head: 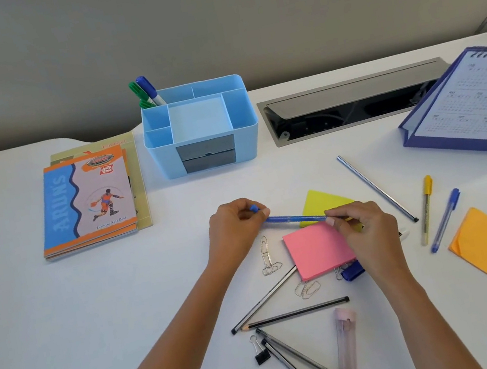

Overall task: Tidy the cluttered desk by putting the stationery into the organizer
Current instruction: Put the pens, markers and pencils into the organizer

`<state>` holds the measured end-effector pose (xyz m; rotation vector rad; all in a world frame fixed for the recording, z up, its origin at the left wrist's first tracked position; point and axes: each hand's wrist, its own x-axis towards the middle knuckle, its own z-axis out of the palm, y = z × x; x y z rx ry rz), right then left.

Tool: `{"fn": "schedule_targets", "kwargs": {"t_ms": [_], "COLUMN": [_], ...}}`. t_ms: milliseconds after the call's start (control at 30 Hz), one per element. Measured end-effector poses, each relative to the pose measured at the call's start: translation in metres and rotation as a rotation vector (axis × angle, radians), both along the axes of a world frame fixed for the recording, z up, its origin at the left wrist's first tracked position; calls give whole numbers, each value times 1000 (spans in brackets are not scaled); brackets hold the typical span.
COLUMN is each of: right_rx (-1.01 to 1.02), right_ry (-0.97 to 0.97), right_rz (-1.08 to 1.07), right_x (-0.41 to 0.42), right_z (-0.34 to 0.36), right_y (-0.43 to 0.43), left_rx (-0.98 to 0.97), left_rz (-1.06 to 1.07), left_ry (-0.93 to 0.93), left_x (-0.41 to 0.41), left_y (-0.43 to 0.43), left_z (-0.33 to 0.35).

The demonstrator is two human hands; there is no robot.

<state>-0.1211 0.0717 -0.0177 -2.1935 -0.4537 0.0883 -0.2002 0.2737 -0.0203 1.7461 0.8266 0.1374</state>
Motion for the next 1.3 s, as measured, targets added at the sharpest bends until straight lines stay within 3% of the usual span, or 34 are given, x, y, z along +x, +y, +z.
{"fn": "schedule_targets", "kwargs": {"t_ms": [233, 633, 833, 1300], "right_rx": [-94, -181, -230, -434], "right_ry": [-75, -123, -140, -212], "right_rz": [50, 103, 153, 351], "right_x": [1, 2, 4, 12], "right_z": [-3, -5, -3, -4], "right_y": [-6, -7, 5, 61], "left_rx": [283, 372, 524, 657], "left_rz": [-153, -138, -123, -165], "left_ry": [105, 113, 242, 217], "left_x": [-6, -15, -39, -47], "left_y": [2, 16, 32, 19], "left_z": [2, 4, -1, -1]}}
